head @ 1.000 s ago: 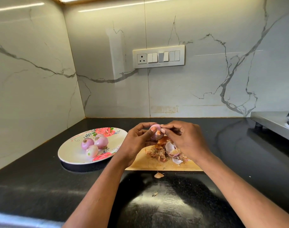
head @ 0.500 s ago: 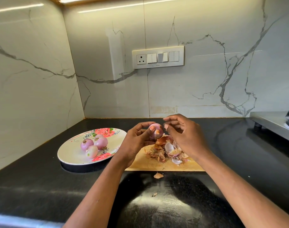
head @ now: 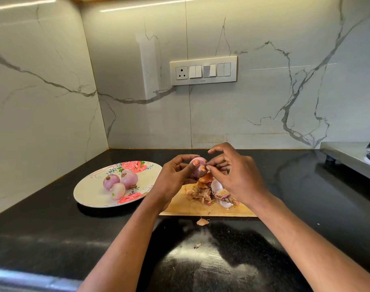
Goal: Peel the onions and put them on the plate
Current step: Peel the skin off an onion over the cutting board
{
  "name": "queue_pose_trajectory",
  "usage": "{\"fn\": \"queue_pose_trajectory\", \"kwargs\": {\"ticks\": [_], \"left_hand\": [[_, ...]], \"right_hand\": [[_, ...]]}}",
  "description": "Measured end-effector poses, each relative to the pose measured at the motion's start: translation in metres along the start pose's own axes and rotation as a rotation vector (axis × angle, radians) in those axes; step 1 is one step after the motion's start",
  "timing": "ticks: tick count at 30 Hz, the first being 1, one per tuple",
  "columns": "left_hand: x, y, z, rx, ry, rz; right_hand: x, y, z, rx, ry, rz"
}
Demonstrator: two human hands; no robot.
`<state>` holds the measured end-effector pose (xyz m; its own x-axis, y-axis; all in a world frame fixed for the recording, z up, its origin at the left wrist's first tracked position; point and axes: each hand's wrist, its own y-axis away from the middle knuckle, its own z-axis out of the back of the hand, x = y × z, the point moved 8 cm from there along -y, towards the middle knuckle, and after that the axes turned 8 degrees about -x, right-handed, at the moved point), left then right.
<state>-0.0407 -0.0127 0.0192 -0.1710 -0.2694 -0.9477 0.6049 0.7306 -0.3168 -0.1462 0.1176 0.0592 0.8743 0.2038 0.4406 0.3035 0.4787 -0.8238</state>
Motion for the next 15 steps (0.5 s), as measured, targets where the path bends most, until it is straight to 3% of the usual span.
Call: {"fn": "queue_pose_trajectory", "kwargs": {"ticks": [8, 15], "left_hand": [[0.001, 0.001, -0.001, 0.024, -0.036, -0.004], [-0.002, 0.001, -0.003, 0.029, -0.025, -0.008]], "right_hand": [[0.003, -0.001, -0.003, -0.004, 0.115, 0.048], [-0.019, -0.006, 0.012, -0.103, 0.005, -0.114]]}}
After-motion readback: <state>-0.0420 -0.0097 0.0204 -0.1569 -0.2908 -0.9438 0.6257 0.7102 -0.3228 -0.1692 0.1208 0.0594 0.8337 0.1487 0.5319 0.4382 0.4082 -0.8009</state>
